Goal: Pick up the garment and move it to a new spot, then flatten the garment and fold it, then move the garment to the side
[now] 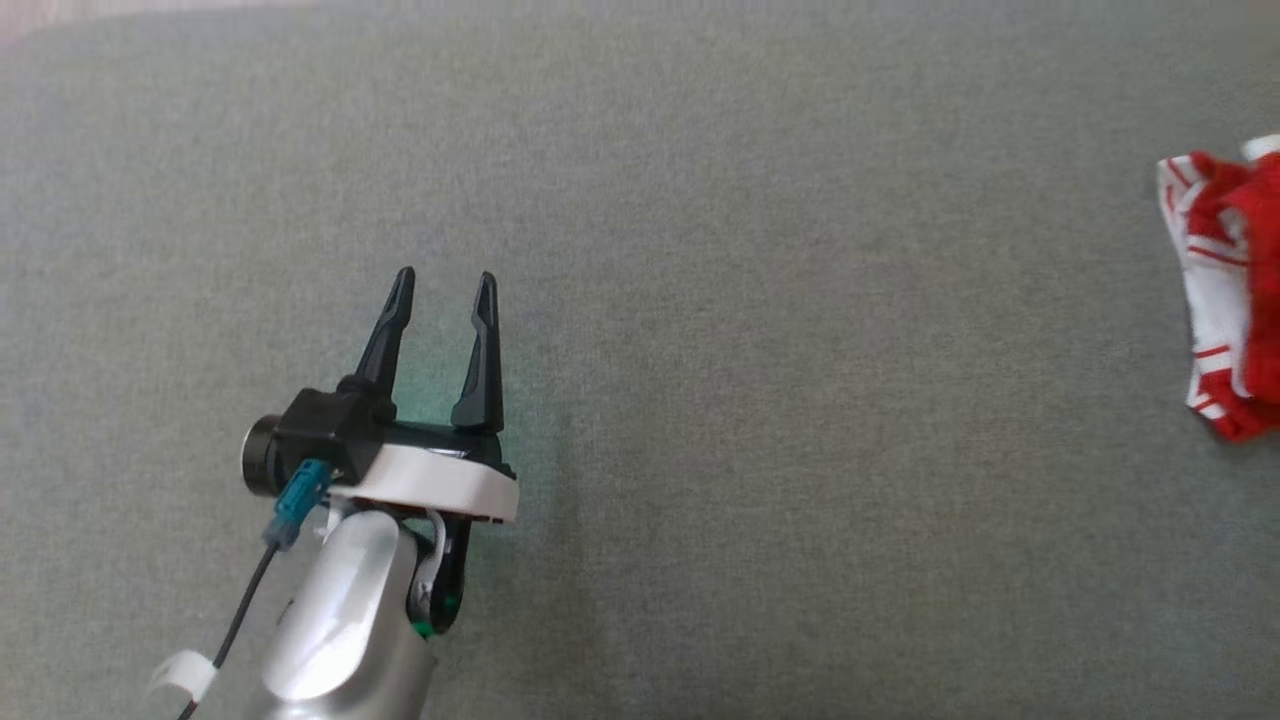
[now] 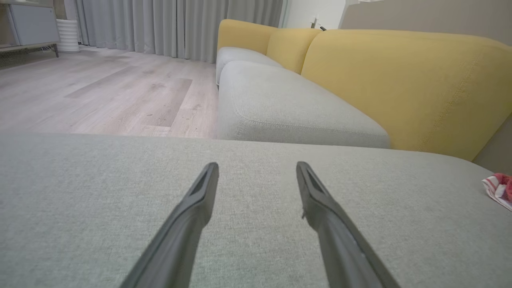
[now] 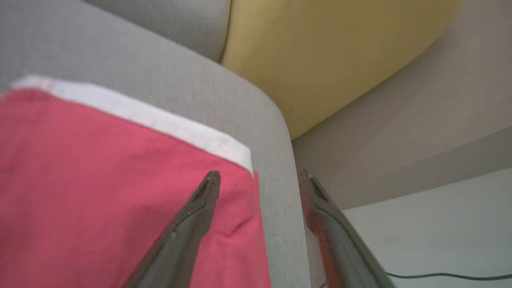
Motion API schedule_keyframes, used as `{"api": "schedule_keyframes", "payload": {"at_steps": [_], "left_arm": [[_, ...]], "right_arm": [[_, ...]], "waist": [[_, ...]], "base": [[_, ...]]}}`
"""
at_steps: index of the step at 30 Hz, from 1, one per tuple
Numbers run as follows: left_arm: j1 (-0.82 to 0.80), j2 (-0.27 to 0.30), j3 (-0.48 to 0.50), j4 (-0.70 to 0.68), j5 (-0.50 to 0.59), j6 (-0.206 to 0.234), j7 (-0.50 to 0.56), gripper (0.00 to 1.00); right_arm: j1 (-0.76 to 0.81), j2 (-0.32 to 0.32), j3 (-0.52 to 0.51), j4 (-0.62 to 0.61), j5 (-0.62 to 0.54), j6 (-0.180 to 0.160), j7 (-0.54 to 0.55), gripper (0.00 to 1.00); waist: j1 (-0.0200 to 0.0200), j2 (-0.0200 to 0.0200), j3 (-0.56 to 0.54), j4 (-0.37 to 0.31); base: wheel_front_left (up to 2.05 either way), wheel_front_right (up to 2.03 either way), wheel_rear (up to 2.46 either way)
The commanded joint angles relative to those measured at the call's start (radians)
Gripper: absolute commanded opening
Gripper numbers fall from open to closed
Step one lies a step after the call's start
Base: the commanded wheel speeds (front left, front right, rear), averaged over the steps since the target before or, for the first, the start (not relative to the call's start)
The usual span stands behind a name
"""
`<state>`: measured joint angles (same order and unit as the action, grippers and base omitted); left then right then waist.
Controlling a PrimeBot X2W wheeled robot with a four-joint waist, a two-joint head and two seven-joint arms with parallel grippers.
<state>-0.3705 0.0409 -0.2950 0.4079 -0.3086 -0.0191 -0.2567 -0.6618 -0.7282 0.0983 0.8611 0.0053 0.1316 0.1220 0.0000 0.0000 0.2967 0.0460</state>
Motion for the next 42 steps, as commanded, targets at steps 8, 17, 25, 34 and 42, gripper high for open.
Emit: {"api": "schedule_keyframes", "payload": {"at_steps": [8, 17, 25, 34, 42], "left_arm": [[0.019, 0.009, 0.041, -0.046, -0.007, 0.004, -0.005, 1.00], [0.073, 0.009, 0.047, -0.068, -0.009, 0.011, -0.005, 1.00], [0.134, 0.009, 0.053, -0.089, -0.013, 0.017, -0.005, 1.00], [0.201, 0.009, 0.056, -0.121, -0.026, 0.026, -0.005, 1.00], [0.205, 0.009, 0.059, -0.131, -0.033, 0.038, -0.005, 1.00]], "right_arm": [[0.045, 0.162, -0.112, -0.280, 0.036, -0.001, -0.121, 1.00], [0.181, 0.435, -0.135, -0.574, 0.132, -0.001, -0.203, 1.00], [0.387, 0.642, -0.117, -0.651, 0.148, -0.001, -0.294, 1.00], [0.545, 0.677, -0.084, -0.572, 0.189, -0.001, -0.376, 1.00], [0.543, 0.678, -0.054, -0.560, 0.194, -0.001, -0.383, 1.00]], "waist": [[0.0000, 0.0000, -0.120, -0.019], [0.0000, 0.0000, -0.210, -0.013], [0.0000, 0.0000, -0.251, 0.004], [0.0000, 0.0000, -0.282, 0.022], [0.0000, 0.0000, -0.293, 0.023]], "base": [[0.00, 0.00, 0.00], [0.00, 0.00, 0.00], [0.00, 0.00, 0.00], [0.00, 0.00, 0.00], [0.00, 0.00, 0.00]]}}
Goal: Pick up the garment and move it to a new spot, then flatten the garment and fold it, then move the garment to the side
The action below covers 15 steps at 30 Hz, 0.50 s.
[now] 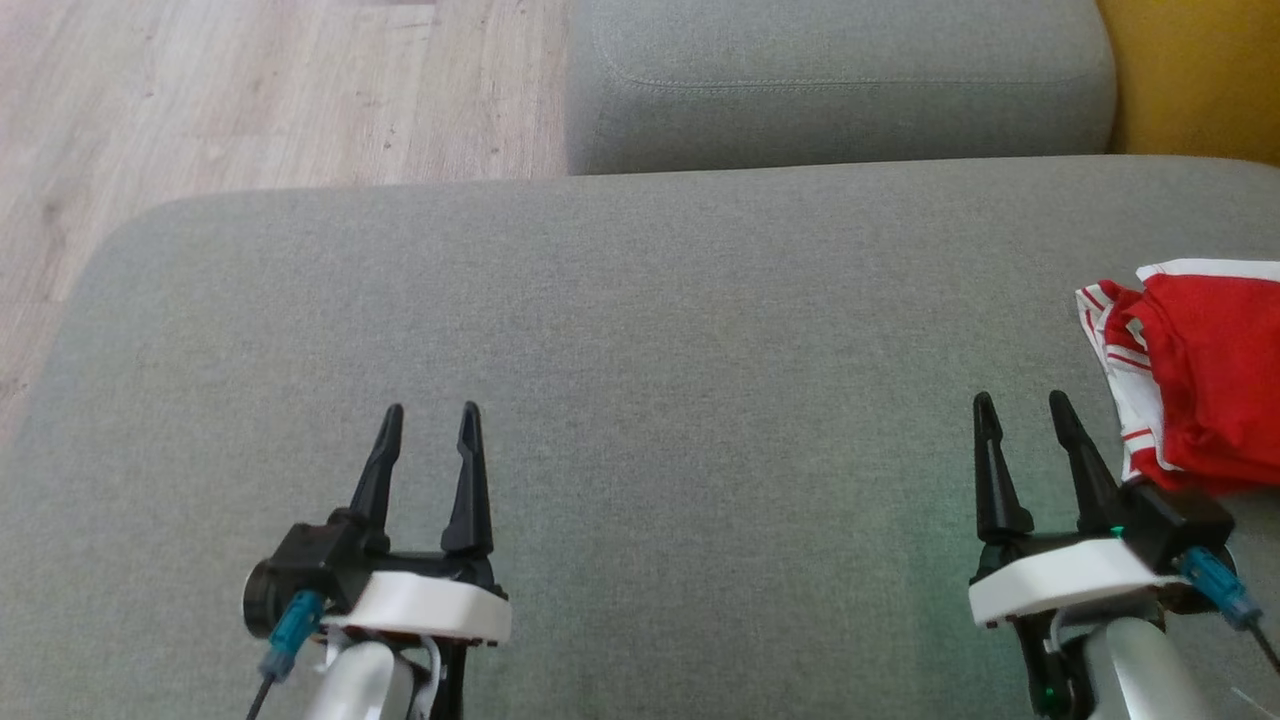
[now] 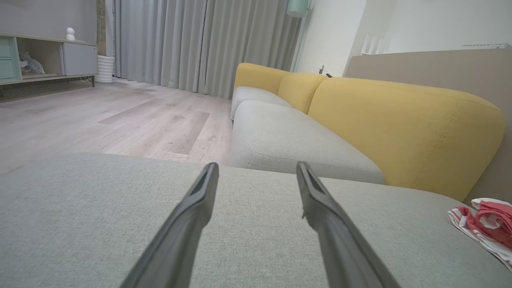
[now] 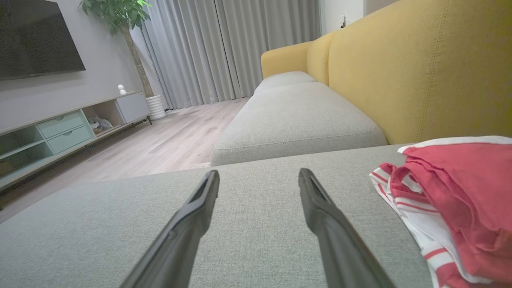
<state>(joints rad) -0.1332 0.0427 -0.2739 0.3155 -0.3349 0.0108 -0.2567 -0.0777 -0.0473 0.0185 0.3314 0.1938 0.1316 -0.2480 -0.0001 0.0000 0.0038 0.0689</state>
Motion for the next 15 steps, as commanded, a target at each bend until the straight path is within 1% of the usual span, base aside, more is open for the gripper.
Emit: {"api": "schedule_keyframes", "payload": {"at_steps": [1, 10, 15], "left_arm": [[-0.032, 0.008, 0.039, -0.042, -0.007, 0.011, -0.005, 1.00], [-0.021, 0.008, 0.062, -0.056, -0.033, 0.008, -0.005, 1.00], [-0.021, 0.008, 0.060, -0.045, -0.040, 0.010, -0.005, 1.00]], "right_arm": [[-0.042, -0.003, 0.027, -0.033, 0.006, -0.001, -0.013, 1.00], [-0.031, -0.003, 0.044, -0.052, 0.010, -0.001, -0.014, 1.00], [-0.027, -0.003, 0.053, -0.053, 0.005, -0.001, -0.014, 1.00]], "waist": [[0.0001, 0.0000, 0.000, -0.001], [0.0001, 0.0000, 0.003, -0.009], [0.0001, 0.0000, 0.010, -0.011]], "base": [[0.00, 0.00, 0.00], [0.00, 0.00, 0.00], [0.00, 0.00, 0.00]]}}
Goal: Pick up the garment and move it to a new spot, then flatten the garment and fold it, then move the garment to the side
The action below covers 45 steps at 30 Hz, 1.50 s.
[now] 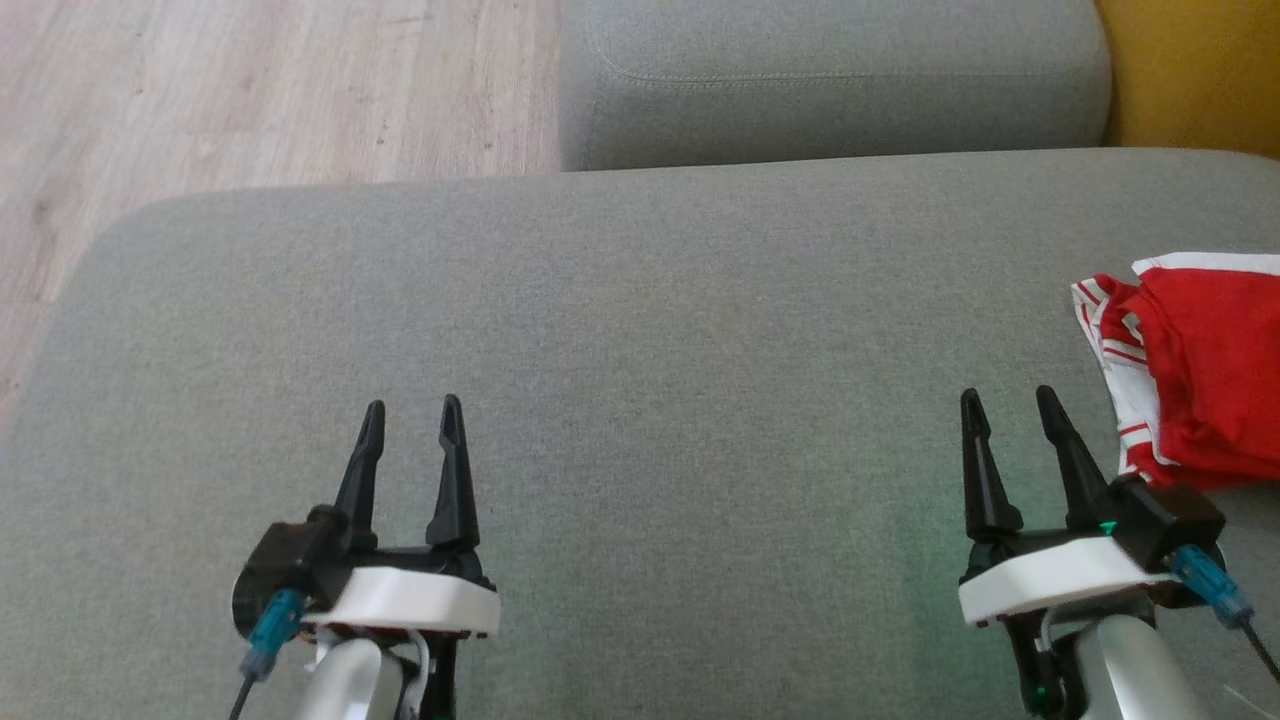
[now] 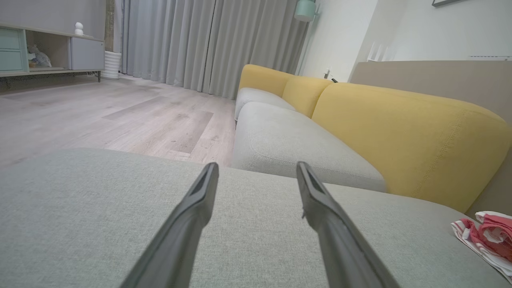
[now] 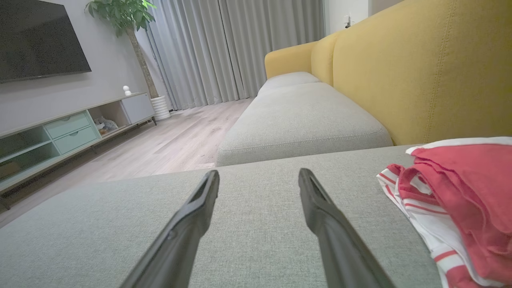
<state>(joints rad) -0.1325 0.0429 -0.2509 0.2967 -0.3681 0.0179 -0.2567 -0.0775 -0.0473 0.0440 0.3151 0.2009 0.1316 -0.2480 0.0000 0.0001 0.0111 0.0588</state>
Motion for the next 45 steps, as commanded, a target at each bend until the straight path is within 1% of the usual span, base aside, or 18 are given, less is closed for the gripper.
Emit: {"api": "schedule_keyframes", "payload": {"at_steps": [1, 8, 9, 12, 45], "left_arm": [[-0.022, 0.007, 0.039, -0.027, -0.013, 0.006, -0.005, 1.00], [-0.028, 0.007, 0.061, -0.047, -0.061, 0.024, -0.005, 1.00], [0.000, 0.000, 0.027, -0.014, -0.062, 0.021, 0.000, 0.00], [0.015, -0.001, 0.024, 0.030, -0.064, 0.021, 0.001, 0.00], [0.018, 0.003, 0.111, 0.009, -0.377, -0.024, 0.096, 0.00]], "right_arm": [[-0.028, -0.003, 0.029, -0.038, -0.003, -0.001, -0.014, 1.00], [-0.034, -0.003, 0.032, -0.047, -0.006, -0.001, -0.014, 1.00], [0.000, 0.000, 0.008, -0.012, 0.000, 0.000, 0.000, 0.00], [0.016, 0.001, 0.010, 0.033, 0.002, 0.000, 0.002, 0.00], [0.004, -0.007, -0.025, 0.005, 0.381, 0.000, 0.090, 0.00]], "waist": [[0.0000, -0.0001, 0.006, -0.001], [0.0000, -0.0001, 0.030, -0.005], [0.0000, -0.0001, 0.028, -0.004], [0.0003, -0.0001, 0.029, -0.005], [0.0002, -0.0001, 0.020, -0.019]], "base": [[0.00, 0.00, 0.00], [0.00, 0.00, 0.00], [0.00, 0.00, 0.00], [0.00, 0.00, 0.00], [0.00, 0.00, 0.00]]}}
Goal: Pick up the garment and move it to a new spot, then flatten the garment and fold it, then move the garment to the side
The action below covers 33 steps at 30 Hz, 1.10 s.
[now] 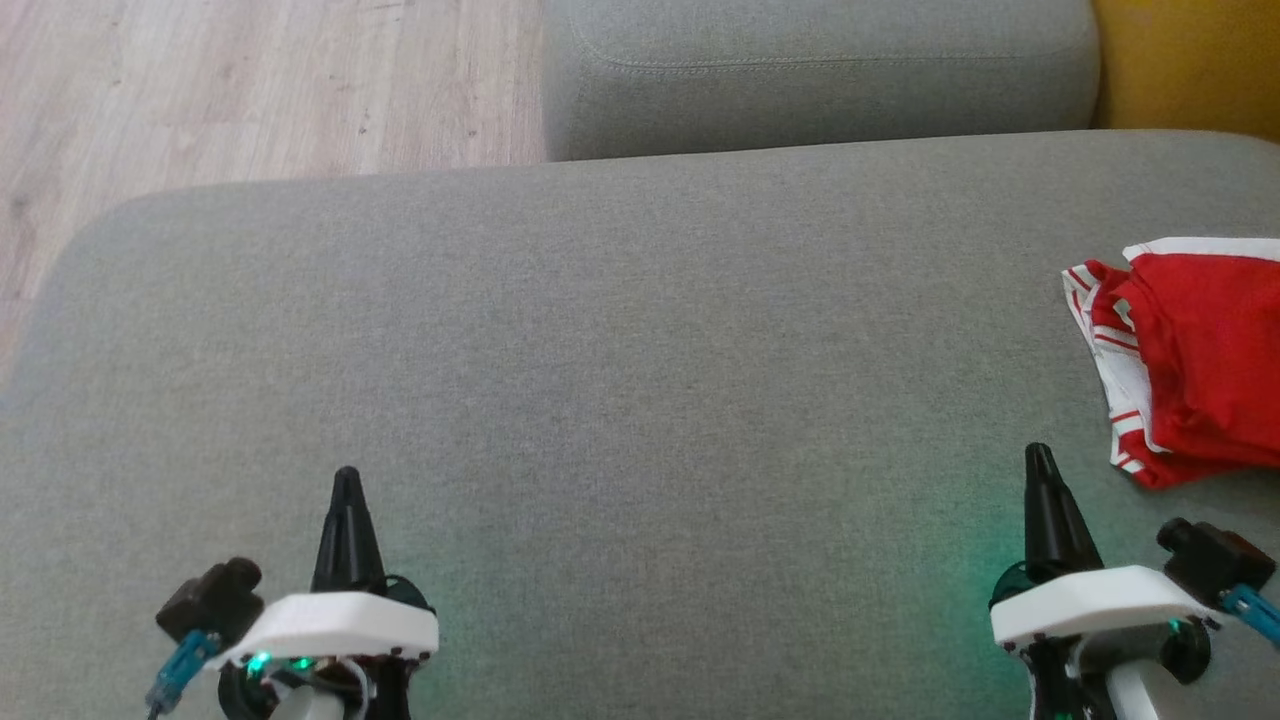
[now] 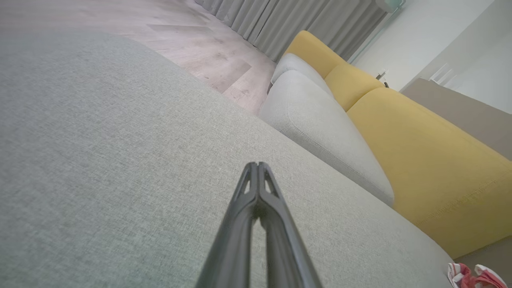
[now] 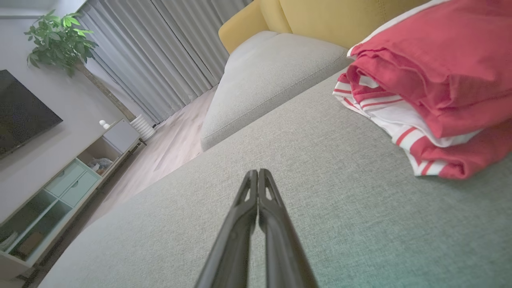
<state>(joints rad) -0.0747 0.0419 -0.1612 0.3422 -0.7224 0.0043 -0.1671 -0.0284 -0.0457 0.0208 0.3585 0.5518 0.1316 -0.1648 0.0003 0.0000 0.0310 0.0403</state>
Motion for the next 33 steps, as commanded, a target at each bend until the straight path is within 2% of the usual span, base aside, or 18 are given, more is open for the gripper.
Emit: {"api": "schedule_keyframes", "payload": {"at_steps": [1, 33], "left_arm": [[-0.040, 0.004, 0.024, -0.037, -0.032, -0.012, 0.009, 0.00], [-0.037, 0.007, 0.108, -0.058, -0.325, -0.054, 0.100, 0.00]], "right_arm": [[-0.045, -0.009, -0.003, -0.039, 0.042, 0.000, 0.009, 0.00], [-0.056, -0.012, -0.042, -0.065, 0.393, 0.000, 0.096, 0.00]], "waist": [[-0.0001, 0.0000, -0.001, -0.001], [-0.0001, 0.0000, -0.010, -0.014]], "base": [[0.00, 0.00, 0.00], [0.00, 0.00, 0.00]]}}
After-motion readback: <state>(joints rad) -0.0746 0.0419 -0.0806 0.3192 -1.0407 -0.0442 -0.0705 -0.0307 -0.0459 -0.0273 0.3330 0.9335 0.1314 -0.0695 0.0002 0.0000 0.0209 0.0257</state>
